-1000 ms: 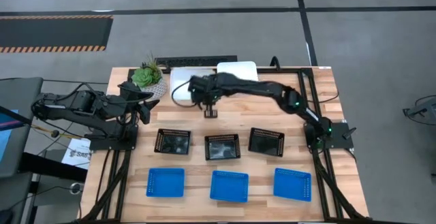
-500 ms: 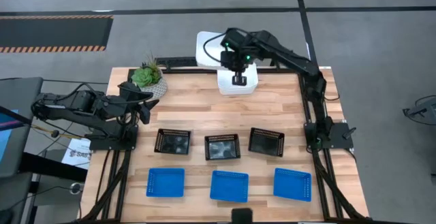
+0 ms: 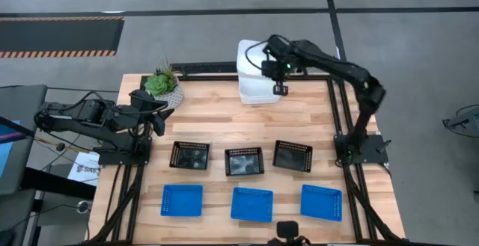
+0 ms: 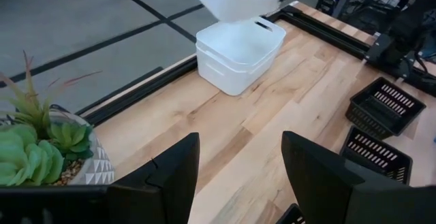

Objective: Stack baskets by color
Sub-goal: Stack the left white bin on the right white bin

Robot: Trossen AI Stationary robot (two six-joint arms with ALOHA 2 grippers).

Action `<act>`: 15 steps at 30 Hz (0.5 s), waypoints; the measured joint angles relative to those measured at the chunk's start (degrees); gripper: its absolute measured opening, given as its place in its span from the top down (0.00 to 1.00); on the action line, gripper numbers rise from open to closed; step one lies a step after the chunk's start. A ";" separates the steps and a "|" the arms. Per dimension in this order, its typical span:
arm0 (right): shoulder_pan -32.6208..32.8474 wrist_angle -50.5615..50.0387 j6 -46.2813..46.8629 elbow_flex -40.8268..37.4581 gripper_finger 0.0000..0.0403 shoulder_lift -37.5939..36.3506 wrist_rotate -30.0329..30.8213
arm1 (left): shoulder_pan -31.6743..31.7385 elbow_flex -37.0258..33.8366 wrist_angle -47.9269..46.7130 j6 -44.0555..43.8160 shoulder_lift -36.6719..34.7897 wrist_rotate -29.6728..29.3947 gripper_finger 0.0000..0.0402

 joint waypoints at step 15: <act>-3.18 10.18 -6.33 -15.18 1.00 -3.31 -4.50 | 0.00 -0.01 0.02 -2.14 0.00 -0.38 0.51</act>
